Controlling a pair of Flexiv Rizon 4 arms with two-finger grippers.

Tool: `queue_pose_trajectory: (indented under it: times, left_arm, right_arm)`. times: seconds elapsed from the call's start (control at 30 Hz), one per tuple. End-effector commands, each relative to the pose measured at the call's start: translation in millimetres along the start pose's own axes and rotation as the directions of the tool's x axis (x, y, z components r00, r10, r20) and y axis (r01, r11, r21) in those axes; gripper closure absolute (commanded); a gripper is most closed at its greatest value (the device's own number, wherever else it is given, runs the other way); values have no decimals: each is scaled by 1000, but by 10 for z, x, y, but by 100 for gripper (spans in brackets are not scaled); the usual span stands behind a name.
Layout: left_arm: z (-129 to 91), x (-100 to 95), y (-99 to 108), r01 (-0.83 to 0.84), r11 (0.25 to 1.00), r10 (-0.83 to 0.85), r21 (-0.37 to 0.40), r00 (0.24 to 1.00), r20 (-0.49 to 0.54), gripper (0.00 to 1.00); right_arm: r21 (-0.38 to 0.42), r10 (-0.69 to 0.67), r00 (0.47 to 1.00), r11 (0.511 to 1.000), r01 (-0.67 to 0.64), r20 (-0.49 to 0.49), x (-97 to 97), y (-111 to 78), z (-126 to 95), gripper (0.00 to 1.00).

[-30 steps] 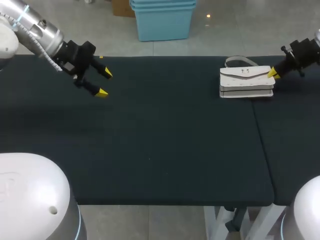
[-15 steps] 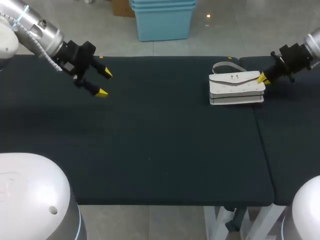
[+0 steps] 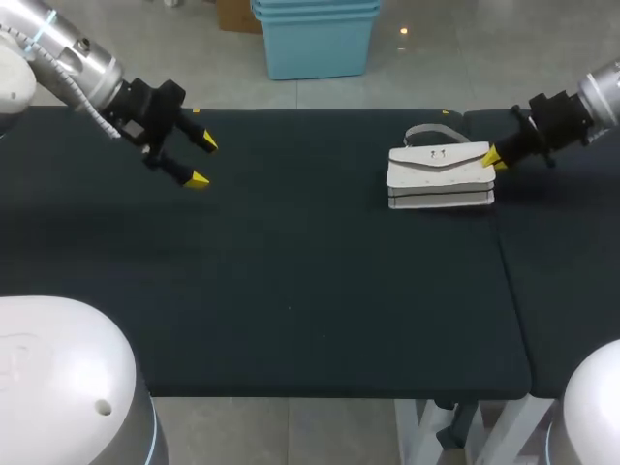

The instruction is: Pick up the bag, open it, inspect its contents, close it, and place it on the opposite side

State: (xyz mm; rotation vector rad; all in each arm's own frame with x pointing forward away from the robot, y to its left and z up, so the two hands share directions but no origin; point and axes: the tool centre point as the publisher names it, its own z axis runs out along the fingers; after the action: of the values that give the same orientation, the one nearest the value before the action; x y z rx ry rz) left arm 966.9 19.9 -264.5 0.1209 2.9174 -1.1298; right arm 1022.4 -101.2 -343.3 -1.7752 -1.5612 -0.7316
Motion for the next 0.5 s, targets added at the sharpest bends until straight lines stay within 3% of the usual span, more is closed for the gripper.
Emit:
queue_pose_trajectory:
  times: [0.03, 0.2, 0.5]
  left_arm:
    - [7, 1, 5, -1, 1000, 1, 3, 1000, 2, 0]
    - [7, 1, 5, -1, 1000, 1, 3, 1000, 2, 0]
    - [7, 1, 5, -1, 1000, 1, 3, 1000, 2, 0]
  right_arm:
    - [-181, -18, 1000, 983, 17, -3, 134, -264, 237, 100]
    - [-163, -32, 999, 986, 32, -1, 256, -454, 576, 100]
    - [-230, 10, 998, 973, -24, -62, 330, -737, 977, 100]
